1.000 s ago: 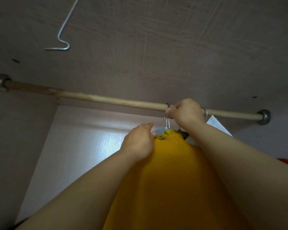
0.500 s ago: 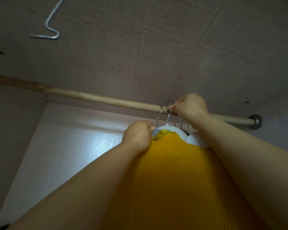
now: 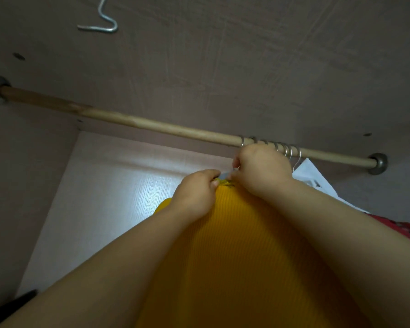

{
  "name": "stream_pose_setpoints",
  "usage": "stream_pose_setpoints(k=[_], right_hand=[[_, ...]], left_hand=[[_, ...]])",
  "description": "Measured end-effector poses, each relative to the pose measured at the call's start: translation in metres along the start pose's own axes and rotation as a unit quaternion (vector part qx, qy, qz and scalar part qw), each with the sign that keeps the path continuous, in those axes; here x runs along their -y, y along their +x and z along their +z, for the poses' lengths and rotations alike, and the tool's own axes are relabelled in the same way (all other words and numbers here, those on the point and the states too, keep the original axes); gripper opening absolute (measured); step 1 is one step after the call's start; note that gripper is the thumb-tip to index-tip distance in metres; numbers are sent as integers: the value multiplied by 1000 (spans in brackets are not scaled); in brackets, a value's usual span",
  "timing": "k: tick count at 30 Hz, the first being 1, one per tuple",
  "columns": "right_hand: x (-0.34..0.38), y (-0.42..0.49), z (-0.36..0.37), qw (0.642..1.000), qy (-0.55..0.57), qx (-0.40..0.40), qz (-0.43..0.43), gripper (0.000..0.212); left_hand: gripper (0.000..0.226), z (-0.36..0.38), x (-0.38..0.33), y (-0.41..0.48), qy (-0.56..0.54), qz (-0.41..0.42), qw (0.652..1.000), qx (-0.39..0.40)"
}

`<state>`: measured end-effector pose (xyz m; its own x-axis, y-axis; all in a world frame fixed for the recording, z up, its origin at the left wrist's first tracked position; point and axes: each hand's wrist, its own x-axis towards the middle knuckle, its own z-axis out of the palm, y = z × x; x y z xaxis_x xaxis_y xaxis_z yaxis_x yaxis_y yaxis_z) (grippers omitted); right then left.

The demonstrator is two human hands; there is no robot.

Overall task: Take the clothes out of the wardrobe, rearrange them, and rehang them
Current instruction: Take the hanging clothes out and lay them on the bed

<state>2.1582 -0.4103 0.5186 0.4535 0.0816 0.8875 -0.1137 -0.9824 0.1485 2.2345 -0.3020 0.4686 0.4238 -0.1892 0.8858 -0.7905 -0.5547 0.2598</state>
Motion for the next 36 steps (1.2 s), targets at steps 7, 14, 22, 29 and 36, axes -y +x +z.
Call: stream_pose_setpoints(k=[7,14,22,29,36], right_hand=[[-5,-18,20,998,-36,-44,-17,20],[-4,-9,-4,992,-6,-101,-73,24],[35,-28,-27,970,105,-149,-159,35],[100,-77,-4,937,219,-106,-251,32],[183,-168,35,873,389,-83,-283,32]], left_hand=[[39,-4,3,-13,12,-7,1000,4],[42,-28,3,-13,43,19,998,-41],[61,-80,24,-57,81,3,988,-132],[34,-122,54,-165,69,-98,980,-162],[35,-166,51,-301,157,-232,930,-239]])
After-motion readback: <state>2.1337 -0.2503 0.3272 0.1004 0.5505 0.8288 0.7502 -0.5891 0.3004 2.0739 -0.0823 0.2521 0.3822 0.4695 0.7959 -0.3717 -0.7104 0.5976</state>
